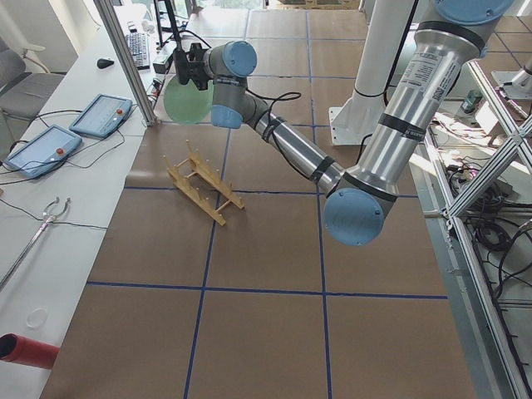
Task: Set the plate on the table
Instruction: 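Lift the green plate up out of the wooden rack with the left gripper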
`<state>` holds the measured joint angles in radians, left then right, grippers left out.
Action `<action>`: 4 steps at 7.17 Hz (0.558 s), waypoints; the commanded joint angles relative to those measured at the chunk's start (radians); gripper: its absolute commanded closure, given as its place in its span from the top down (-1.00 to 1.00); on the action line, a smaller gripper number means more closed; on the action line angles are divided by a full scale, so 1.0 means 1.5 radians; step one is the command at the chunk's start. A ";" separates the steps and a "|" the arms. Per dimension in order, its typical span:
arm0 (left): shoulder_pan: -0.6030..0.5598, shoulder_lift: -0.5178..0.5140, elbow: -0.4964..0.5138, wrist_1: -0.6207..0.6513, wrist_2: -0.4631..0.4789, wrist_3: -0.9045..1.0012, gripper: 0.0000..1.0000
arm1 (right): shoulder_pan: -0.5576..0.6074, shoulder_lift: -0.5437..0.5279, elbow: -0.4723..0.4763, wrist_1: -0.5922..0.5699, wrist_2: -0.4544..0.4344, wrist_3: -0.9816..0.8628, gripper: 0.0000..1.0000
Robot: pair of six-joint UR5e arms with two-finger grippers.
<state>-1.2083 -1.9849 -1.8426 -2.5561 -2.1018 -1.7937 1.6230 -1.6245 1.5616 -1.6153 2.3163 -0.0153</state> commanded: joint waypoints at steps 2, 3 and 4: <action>0.046 -0.013 -0.080 0.171 0.003 0.107 -1.00 | 0.000 0.000 0.000 0.000 0.000 0.000 1.00; 0.069 -0.026 -0.087 0.192 0.003 0.108 -1.00 | 0.000 0.000 0.000 0.000 0.000 0.000 1.00; 0.092 -0.027 -0.100 0.225 0.007 0.138 -1.00 | 0.000 0.000 0.000 0.000 0.000 0.000 1.00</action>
<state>-1.1135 -2.0170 -1.9689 -2.2771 -2.0959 -1.6282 1.6229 -1.6245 1.5616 -1.6153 2.3163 -0.0154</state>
